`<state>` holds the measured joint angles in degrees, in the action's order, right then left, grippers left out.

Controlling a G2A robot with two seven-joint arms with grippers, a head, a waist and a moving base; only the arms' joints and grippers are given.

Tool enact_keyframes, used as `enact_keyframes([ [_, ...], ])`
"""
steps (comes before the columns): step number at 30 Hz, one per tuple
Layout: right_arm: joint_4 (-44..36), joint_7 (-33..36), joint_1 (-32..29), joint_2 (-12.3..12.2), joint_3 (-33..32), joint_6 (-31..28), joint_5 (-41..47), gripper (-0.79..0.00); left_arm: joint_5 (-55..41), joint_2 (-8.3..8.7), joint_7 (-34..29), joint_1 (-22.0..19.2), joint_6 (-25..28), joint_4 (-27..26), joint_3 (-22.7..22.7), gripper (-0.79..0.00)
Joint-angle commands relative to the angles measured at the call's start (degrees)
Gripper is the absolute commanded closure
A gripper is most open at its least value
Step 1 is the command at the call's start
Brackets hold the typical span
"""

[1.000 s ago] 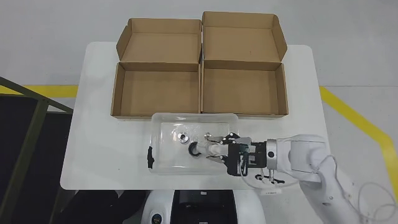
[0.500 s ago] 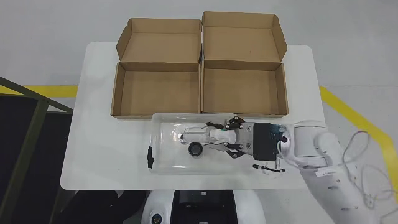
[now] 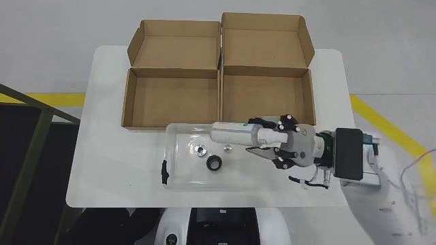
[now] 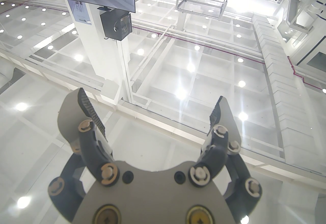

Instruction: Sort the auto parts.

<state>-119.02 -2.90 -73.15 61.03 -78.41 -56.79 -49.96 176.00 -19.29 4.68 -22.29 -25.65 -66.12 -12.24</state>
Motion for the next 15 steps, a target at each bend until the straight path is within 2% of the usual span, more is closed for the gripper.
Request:
enact_keyframes([
  [1, -0.7, -1.0, -1.3, -0.1, -1.6, 0.5, -0.2, 0.000, 0.0, 0.00, 0.0, 0.0, 0.0, 0.0, 0.0, -0.785],
  [7, -2.0, -4.1, -4.3, -0.1, -4.9, 2.3, -0.6, 0.000, 0.0, 0.00, 0.0, 0.0, 0.0, 0.0, 0.0, -0.785],
  [15, -2.4, -6.8, -5.4, 0.1, -5.8, 2.8, -2.6, 0.000, 0.0, 0.00, 0.0, 0.0, 0.0, 0.0, 0.0, -0.785],
])
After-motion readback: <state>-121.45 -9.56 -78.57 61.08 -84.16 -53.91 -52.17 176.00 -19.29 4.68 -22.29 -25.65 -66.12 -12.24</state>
